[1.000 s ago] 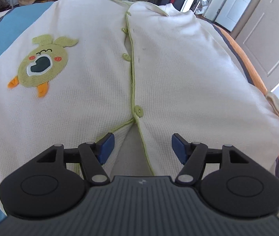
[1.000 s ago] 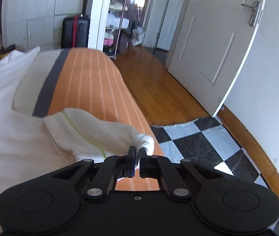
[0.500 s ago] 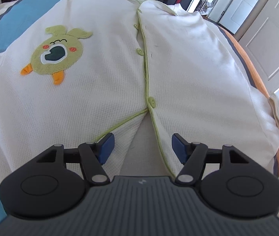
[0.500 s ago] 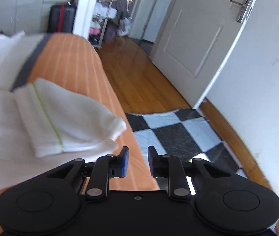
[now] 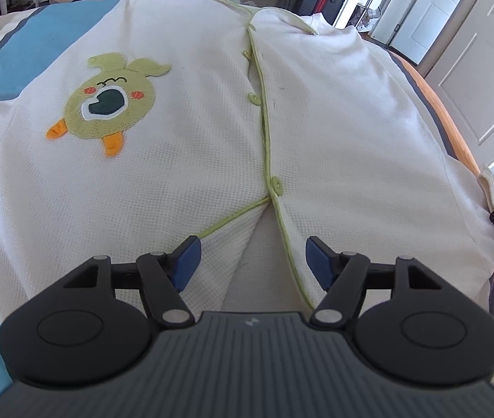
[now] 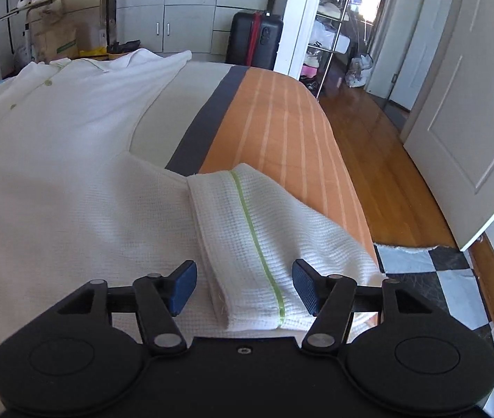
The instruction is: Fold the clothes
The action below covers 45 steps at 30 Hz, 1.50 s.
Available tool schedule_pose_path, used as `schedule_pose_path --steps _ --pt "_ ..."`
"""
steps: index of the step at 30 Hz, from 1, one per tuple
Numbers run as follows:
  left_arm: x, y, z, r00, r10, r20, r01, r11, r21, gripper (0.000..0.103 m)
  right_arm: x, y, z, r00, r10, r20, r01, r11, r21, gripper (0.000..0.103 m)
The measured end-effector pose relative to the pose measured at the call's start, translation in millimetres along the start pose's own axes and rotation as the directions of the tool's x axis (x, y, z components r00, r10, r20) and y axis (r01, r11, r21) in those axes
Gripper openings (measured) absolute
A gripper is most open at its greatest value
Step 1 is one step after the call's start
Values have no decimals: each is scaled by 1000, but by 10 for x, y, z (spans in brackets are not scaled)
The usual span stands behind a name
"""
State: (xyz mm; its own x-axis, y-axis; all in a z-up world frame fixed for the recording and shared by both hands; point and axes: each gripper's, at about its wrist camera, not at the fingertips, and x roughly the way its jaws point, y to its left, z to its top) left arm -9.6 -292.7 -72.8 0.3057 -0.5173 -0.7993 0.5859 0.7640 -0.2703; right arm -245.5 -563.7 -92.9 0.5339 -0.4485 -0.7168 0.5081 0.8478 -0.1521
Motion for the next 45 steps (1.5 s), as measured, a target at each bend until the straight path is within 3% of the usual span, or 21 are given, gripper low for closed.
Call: schedule_pose_path --steps 2,3,4,5,8,11,13,16,20,33,37,41,43,45 --pt "7 -24 -6 1000 8 -1 -8 1000 15 66 30 -29 21 1000 -22 12 22 1000 -18 60" --pt "11 -39 -11 1000 13 -2 -13 1000 26 66 45 -43 31 999 -32 18 33 999 -27 44" --pt "16 -47 -14 1000 16 -2 -16 999 32 67 34 -70 45 998 -67 20 68 997 -47 14" --pt "17 -43 -13 1000 16 -3 -16 999 31 67 21 -97 60 995 -101 23 103 992 -68 12" --pt "19 -27 -7 1000 12 -4 -12 1000 25 67 -207 -363 120 972 -220 78 221 975 -6 11" --pt "29 2 3 1000 3 -4 -3 1000 8 67 -543 -901 239 952 -272 141 236 945 227 11" --pt "36 13 3 1000 0 -4 0 1000 4 67 -772 -1192 356 927 -333 170 270 911 313 11" --pt "32 18 2 1000 -4 -2 4 1000 3 67 -1031 -1587 491 883 -444 152 346 835 428 11" --pt "28 36 9 1000 -10 -3 10 1000 -6 67 -1123 -1937 535 830 -548 99 457 772 442 10" --pt "-17 62 1 1000 18 15 -17 1000 -14 67 -990 -1436 828 859 -482 173 394 838 377 11" --pt "-84 62 -29 997 -5 83 10 998 -61 67 -920 -978 1153 912 -336 236 268 923 277 11" --pt "-255 16 -1 980 -34 197 49 996 -72 67 -993 -116 1496 948 -60 314 53 998 31 11" --pt "-336 20 22 969 -57 240 79 994 -82 67 -1082 344 1654 930 110 350 -81 992 -97 12" --pt "-374 31 38 962 -82 259 108 990 -88 67 -1196 797 1808 890 276 363 -218 957 -193 12"
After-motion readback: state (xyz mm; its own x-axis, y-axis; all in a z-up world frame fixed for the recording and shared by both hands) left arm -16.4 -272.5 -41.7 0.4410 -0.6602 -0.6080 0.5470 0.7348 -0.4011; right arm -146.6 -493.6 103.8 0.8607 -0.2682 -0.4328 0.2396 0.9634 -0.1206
